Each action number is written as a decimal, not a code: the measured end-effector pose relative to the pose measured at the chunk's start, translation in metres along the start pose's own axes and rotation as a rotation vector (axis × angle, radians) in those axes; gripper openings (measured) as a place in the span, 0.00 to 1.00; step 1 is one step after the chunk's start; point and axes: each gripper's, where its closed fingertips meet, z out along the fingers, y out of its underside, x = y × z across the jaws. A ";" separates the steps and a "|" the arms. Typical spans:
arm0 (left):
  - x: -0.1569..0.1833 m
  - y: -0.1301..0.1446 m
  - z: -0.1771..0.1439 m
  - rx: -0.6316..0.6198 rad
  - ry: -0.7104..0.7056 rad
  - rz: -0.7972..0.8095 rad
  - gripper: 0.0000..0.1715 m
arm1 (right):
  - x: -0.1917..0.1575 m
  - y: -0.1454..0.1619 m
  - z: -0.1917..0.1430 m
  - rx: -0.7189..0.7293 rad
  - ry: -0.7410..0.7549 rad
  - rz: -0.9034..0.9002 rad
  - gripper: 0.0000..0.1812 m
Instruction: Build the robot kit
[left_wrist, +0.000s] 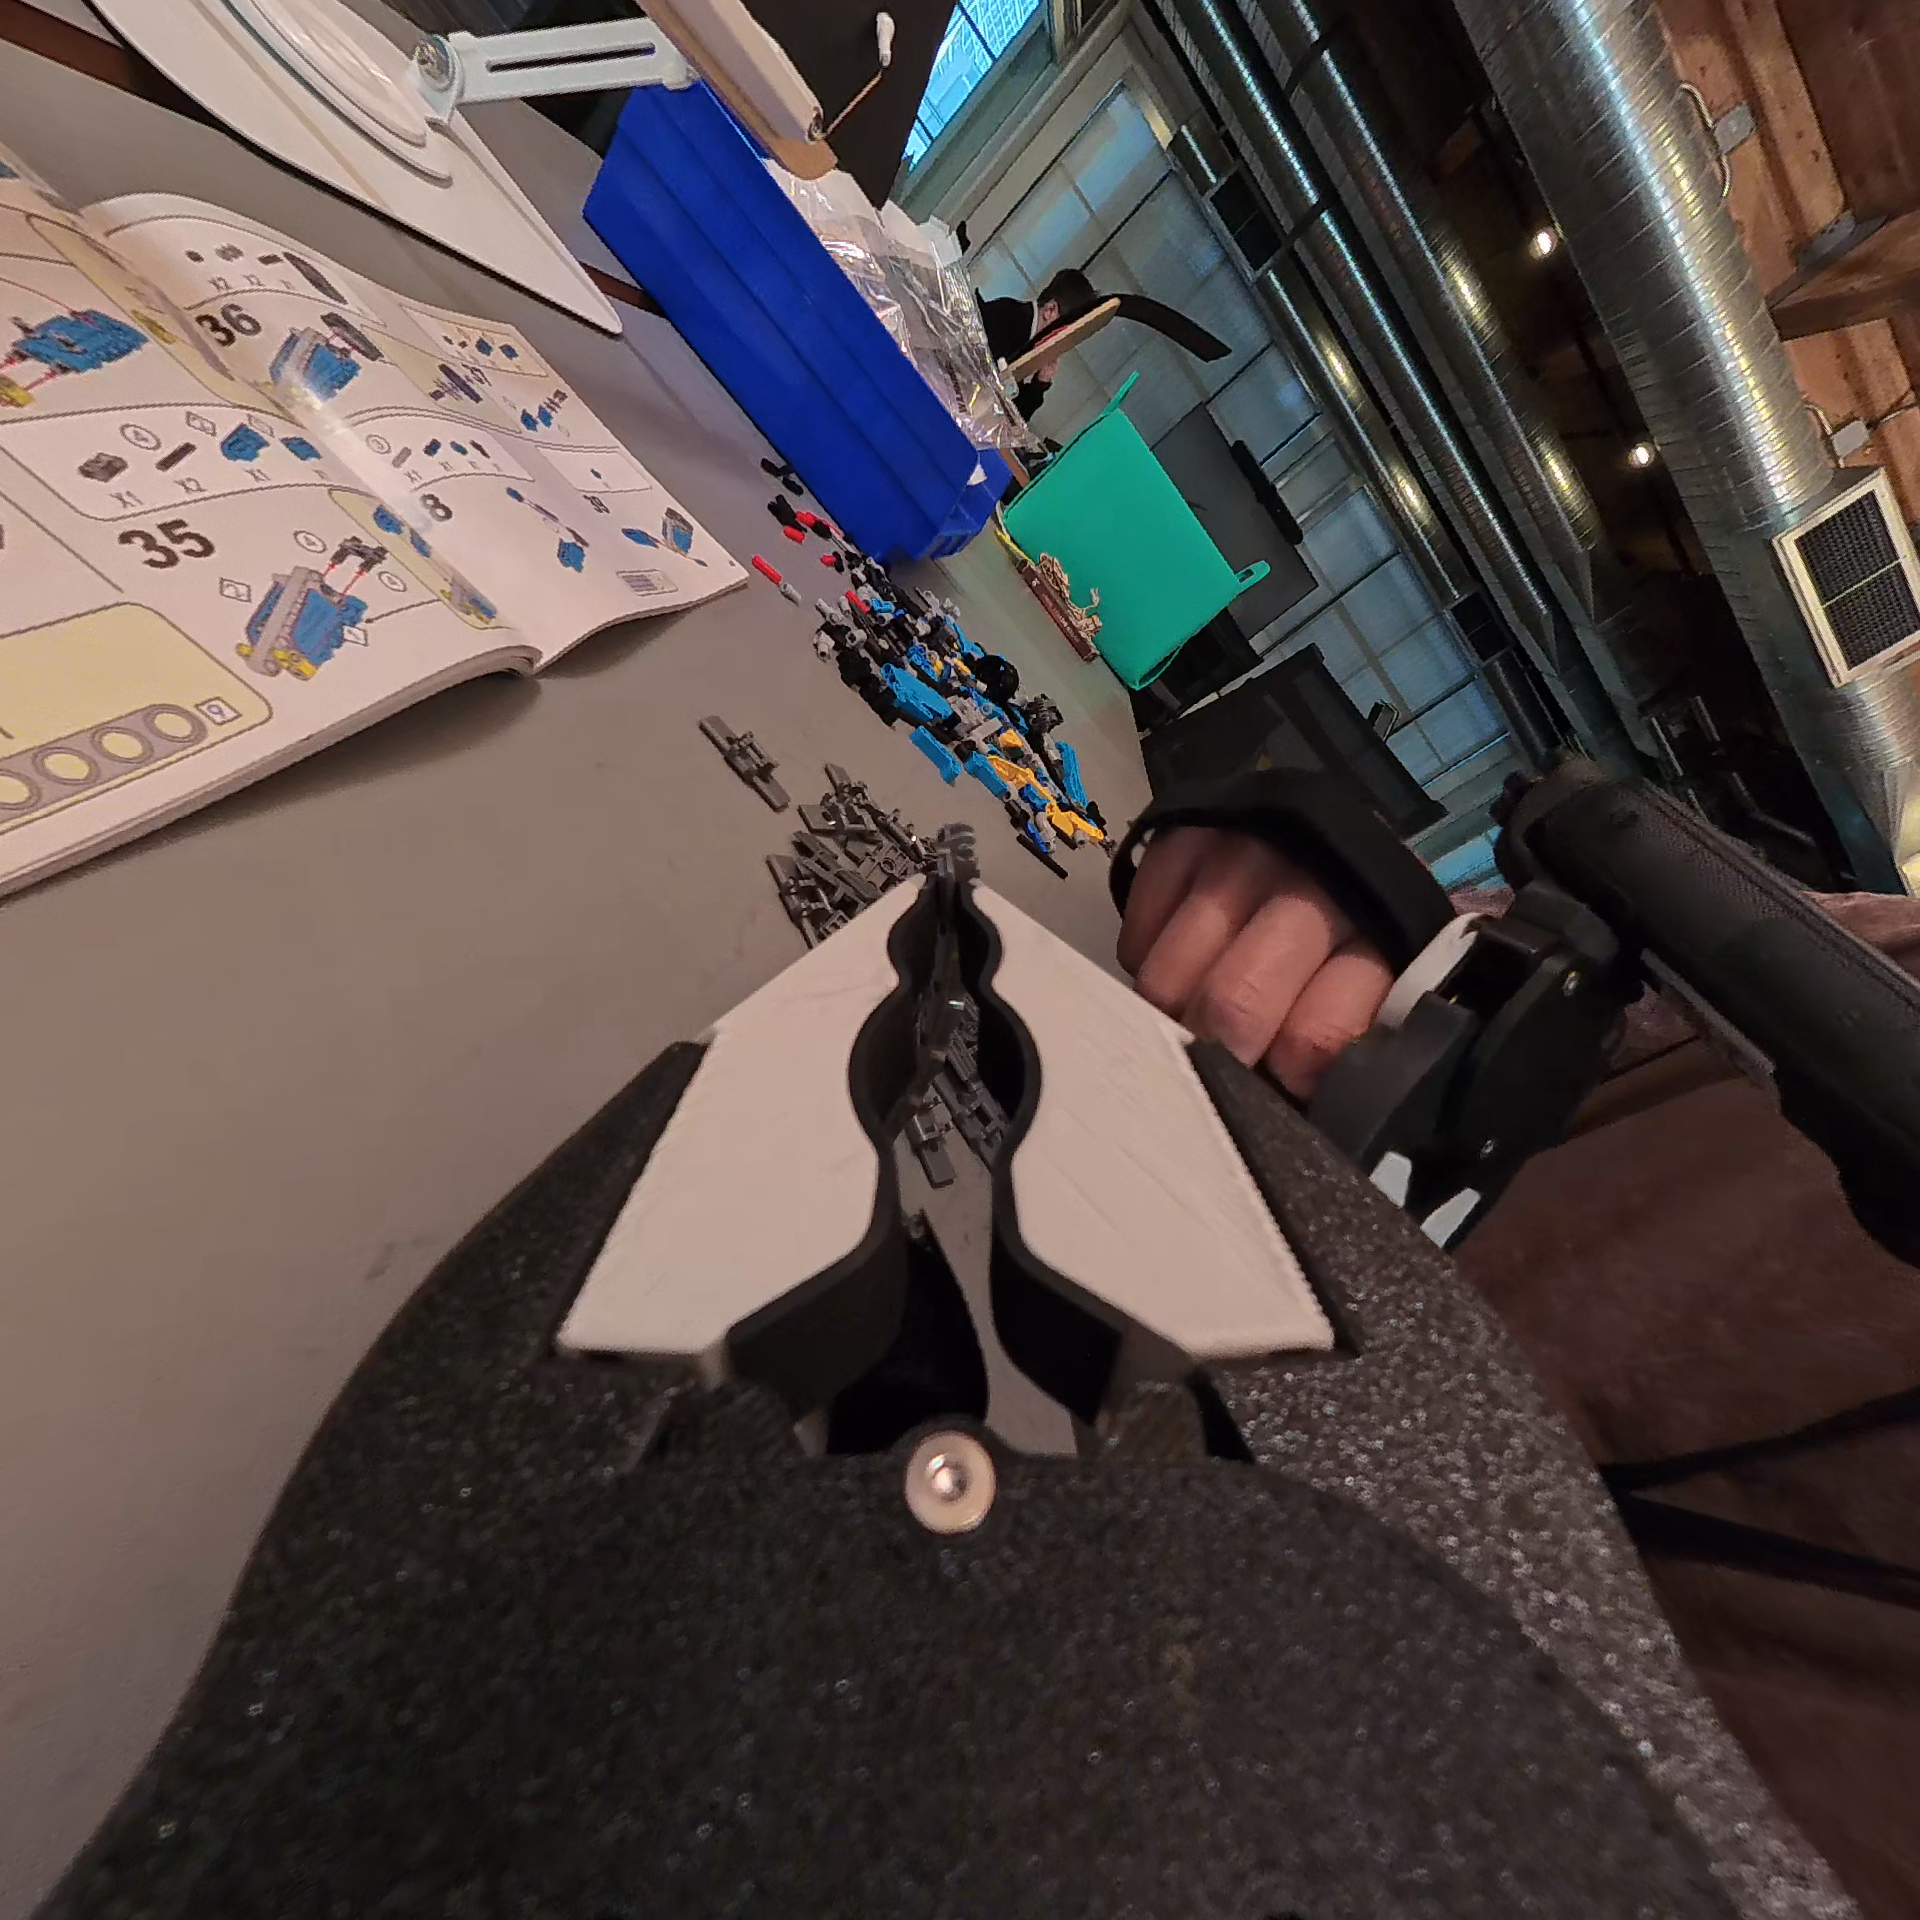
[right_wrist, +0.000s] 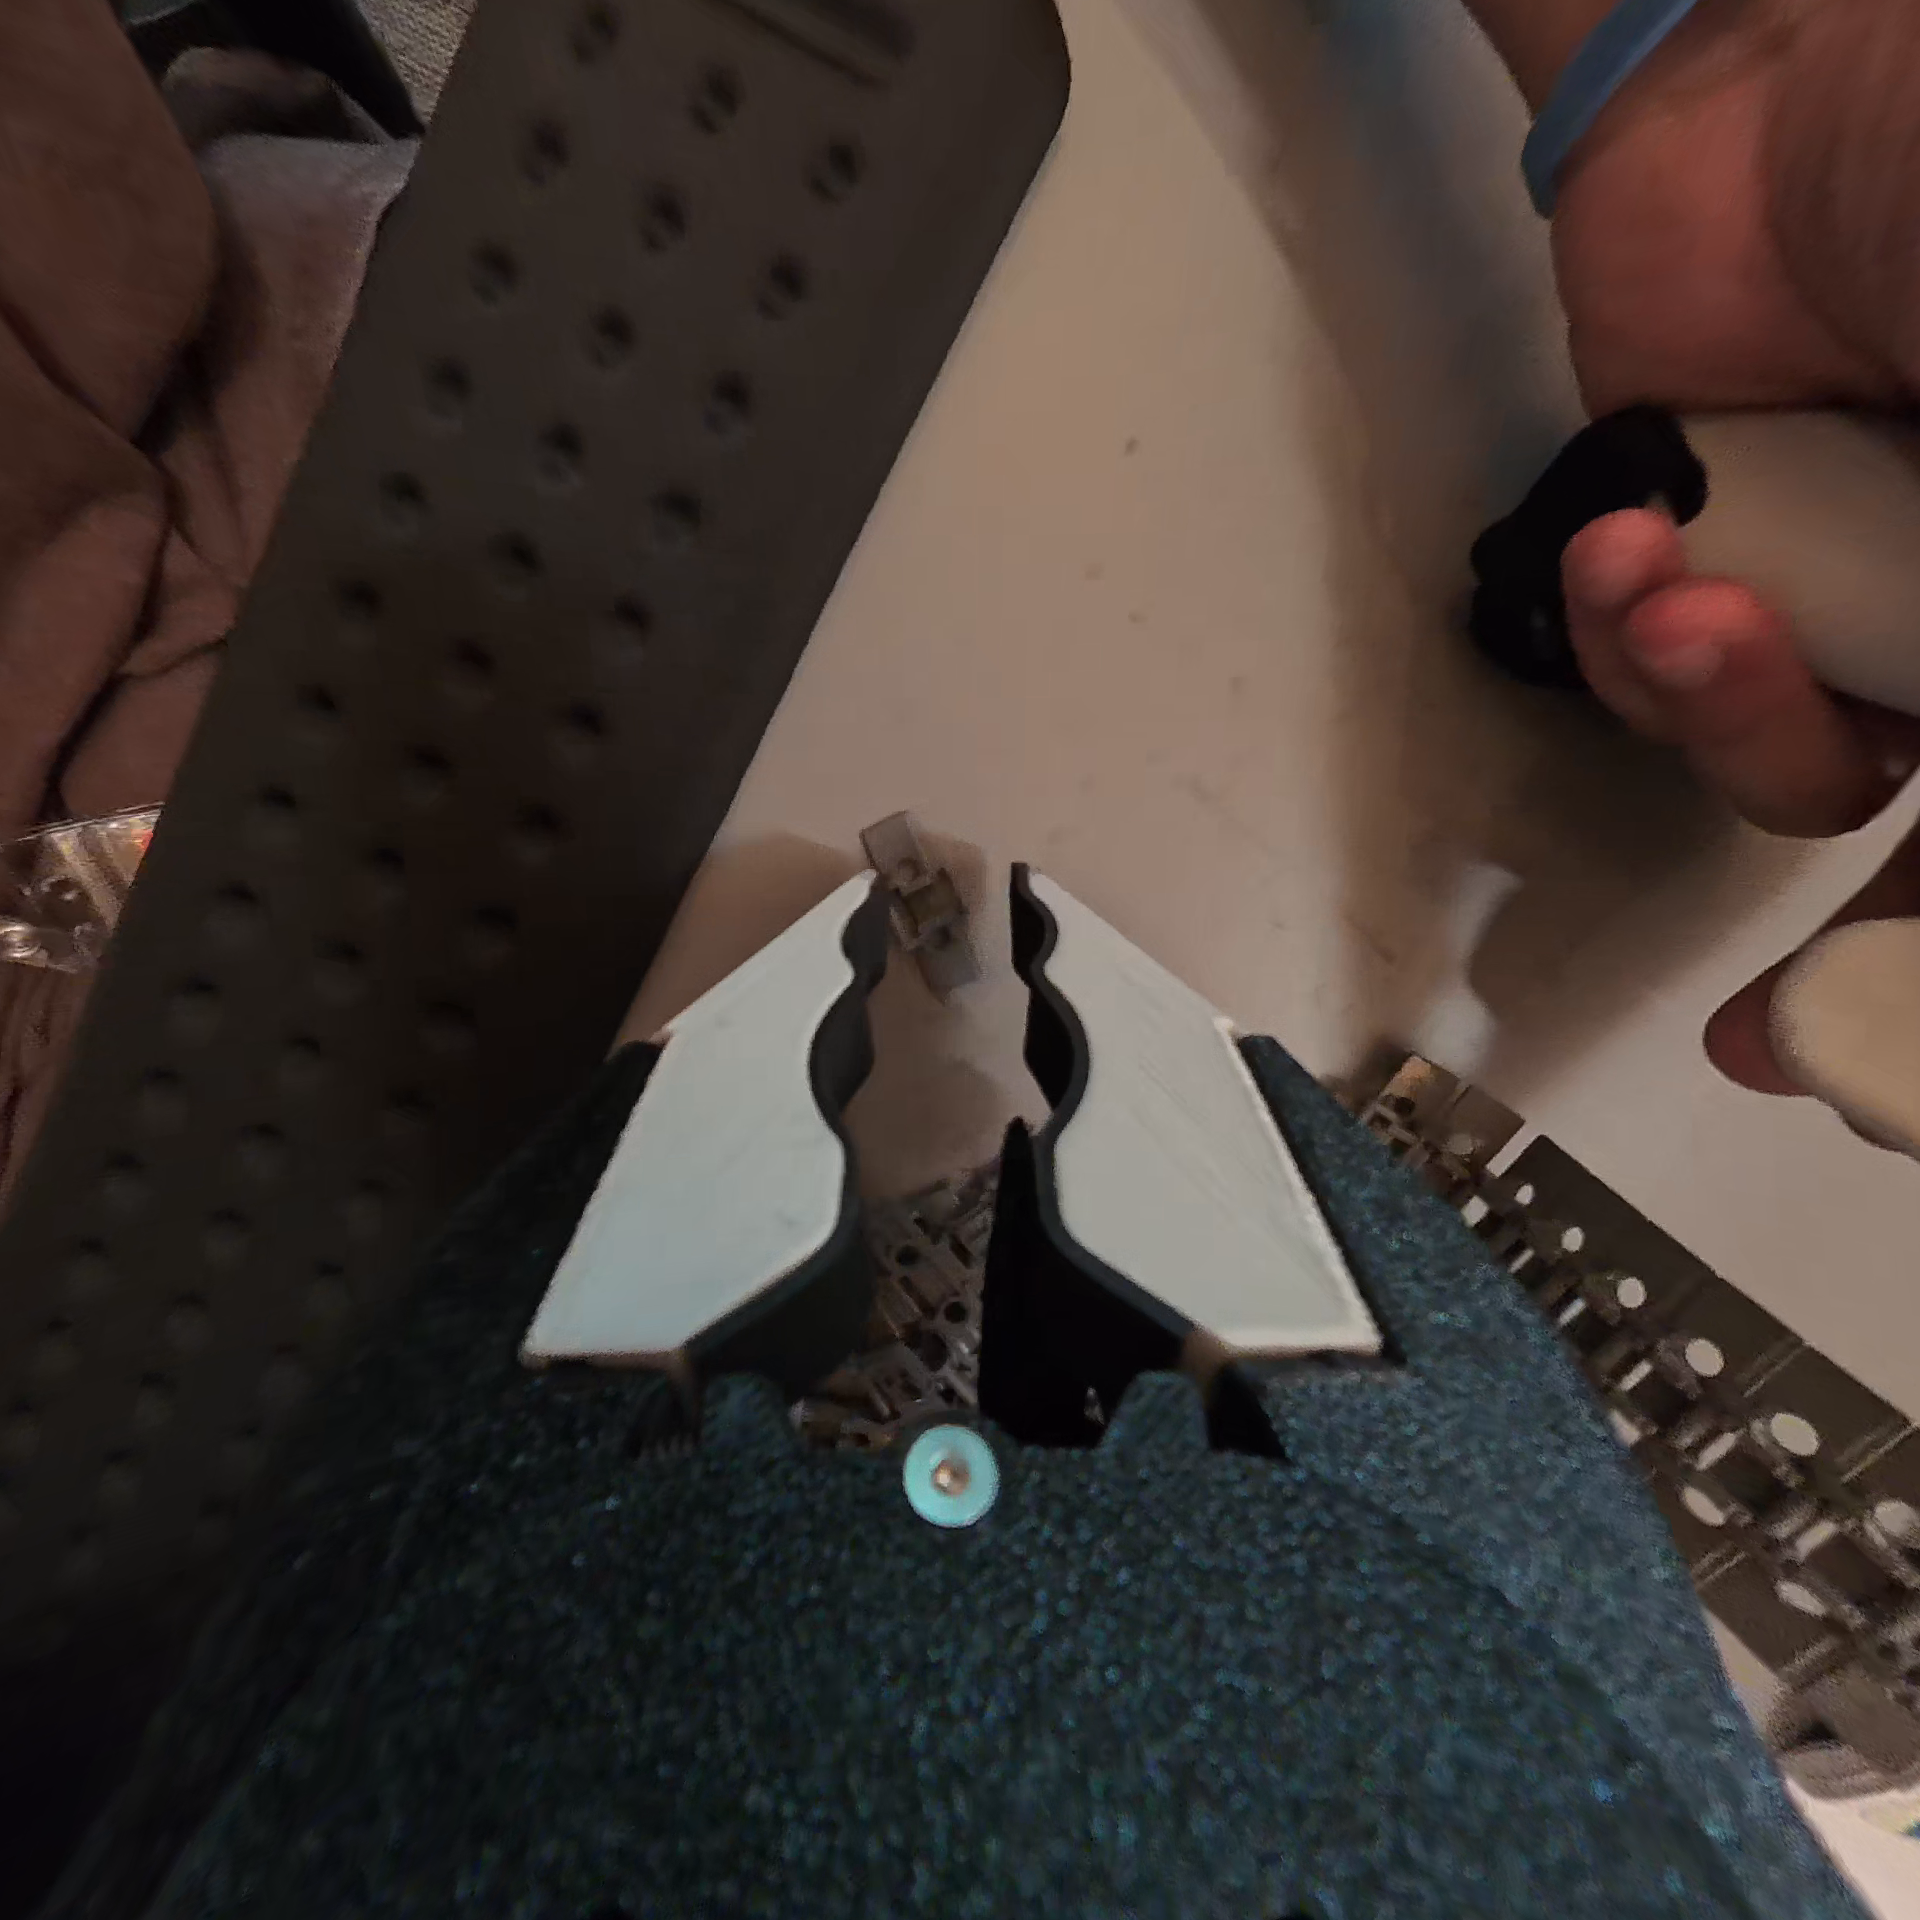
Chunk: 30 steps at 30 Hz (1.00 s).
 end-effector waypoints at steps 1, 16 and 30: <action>0.000 0.000 0.000 0.000 0.000 0.001 0.01 | 0.002 0.002 0.002 -0.013 -0.011 -0.001 0.13; 0.000 0.001 0.001 -0.006 -0.003 0.006 0.00 | -0.002 0.011 0.013 -0.068 0.042 -0.109 0.08; 0.005 0.000 0.001 0.010 0.008 0.048 0.01 | 0.078 0.027 -0.089 -0.051 0.885 -0.188 0.08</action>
